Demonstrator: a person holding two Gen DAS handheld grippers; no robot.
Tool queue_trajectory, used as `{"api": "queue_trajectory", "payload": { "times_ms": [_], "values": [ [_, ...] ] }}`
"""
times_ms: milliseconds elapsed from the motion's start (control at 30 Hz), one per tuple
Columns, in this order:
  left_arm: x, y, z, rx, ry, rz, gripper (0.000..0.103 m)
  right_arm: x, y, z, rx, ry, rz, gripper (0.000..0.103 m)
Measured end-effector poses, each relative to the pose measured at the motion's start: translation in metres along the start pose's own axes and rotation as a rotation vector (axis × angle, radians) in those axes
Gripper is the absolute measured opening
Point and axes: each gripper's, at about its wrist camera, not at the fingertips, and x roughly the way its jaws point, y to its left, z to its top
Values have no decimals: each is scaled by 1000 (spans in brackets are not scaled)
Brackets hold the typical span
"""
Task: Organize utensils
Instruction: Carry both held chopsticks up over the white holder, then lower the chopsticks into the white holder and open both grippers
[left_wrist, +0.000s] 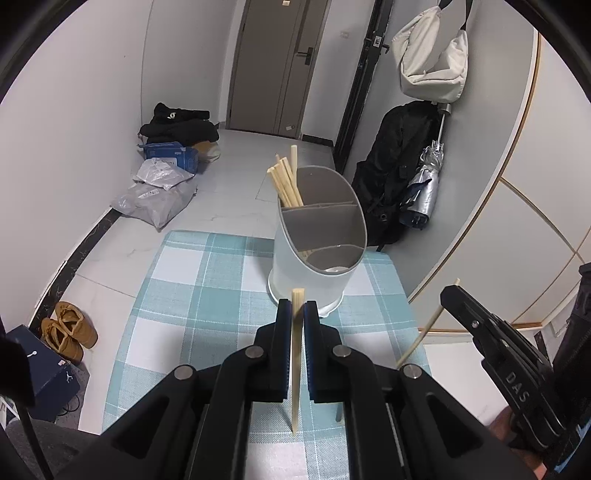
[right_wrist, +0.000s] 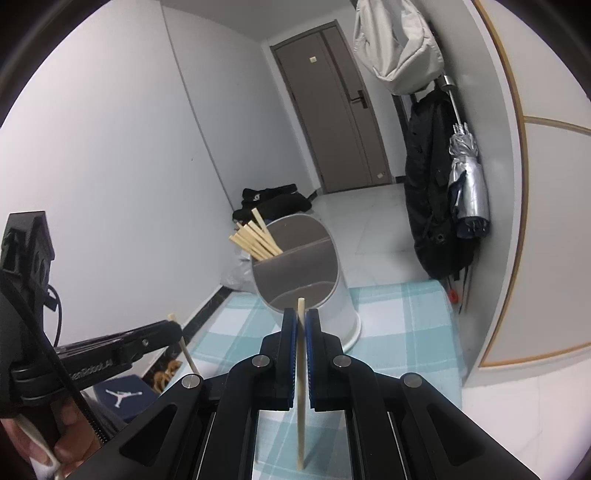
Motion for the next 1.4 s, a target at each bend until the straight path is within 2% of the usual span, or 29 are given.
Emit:
{"api": "queue_trajectory", "payload": {
  "times_ms": [300,467,700,867,1067,1400],
  "values": [
    [-1,-10,11,40,28,-55,3,4,-6,15,27,-8,-9,4],
    [-1,-10,22,25,38,-77,3,10,-6,27,27,-4,-11,4],
    [-6,-25,46,84,41,-140,3,18,3,46,0,-3,8,4],
    [-14,-32,72,106,16,-175,3,23,3,61,20,4,20,4],
    [-13,-34,107,84,5,-232,3,15,10,99,-29,-39,17,4],
    [-10,-37,170,62,-64,-268,3,26,26,175,-141,-94,-9,4]
  ]
}}
